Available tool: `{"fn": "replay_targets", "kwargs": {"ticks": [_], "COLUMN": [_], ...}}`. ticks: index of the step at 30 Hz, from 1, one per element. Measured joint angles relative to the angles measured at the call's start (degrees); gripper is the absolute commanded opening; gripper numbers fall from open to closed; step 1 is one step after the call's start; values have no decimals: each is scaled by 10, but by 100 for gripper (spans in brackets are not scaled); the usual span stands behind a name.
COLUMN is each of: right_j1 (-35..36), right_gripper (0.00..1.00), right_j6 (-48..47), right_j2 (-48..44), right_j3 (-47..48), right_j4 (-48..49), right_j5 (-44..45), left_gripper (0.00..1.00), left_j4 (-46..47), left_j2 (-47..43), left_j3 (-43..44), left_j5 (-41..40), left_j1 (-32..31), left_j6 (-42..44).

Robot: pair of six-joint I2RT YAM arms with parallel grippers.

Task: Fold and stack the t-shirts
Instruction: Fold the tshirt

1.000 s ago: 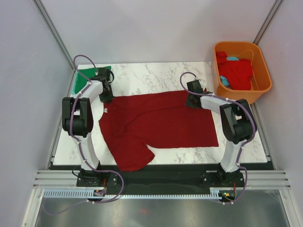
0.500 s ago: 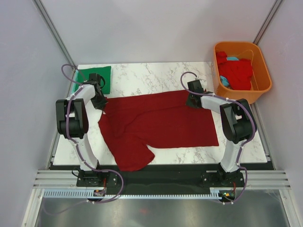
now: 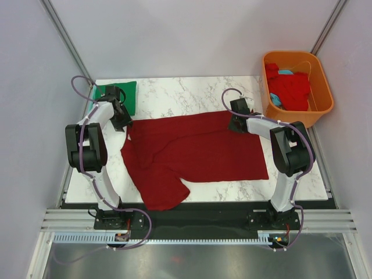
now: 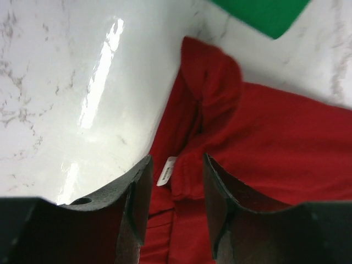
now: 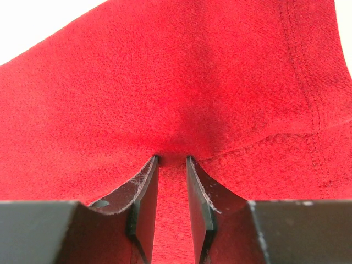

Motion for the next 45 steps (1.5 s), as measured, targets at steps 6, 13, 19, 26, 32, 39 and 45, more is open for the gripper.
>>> {"fn": "replay_targets", "kwargs": {"ticks": [6, 13, 19, 26, 32, 39, 45], "right_j1": [0, 0, -1, -20, -27, -27, -27], "right_gripper": [34, 34, 34, 34, 34, 34, 34], "right_j6": [0, 0, 0, 8, 11, 11, 11], "right_j2": [0, 0, 0, 0, 1, 1, 1], "right_j3": [-1, -2, -2, -4, -4, -4, -4], "right_j4": [1, 4, 4, 10, 11, 12, 12], "right_j5": [0, 1, 2, 3, 4, 4, 5], "left_gripper": [51, 52, 35, 28, 37, 41, 49], "left_j4": [4, 7, 7, 6, 6, 26, 51], "left_j2": [-2, 35, 93, 94, 94, 94, 91], "left_j3": [52, 105, 119, 119, 119, 107, 81], "left_j5": [10, 13, -12, -57, -42, 37, 116], "left_j1": [-10, -22, -24, -17, 0, 25, 38], "left_j6": [28, 44, 50, 56, 47, 17, 0]}}
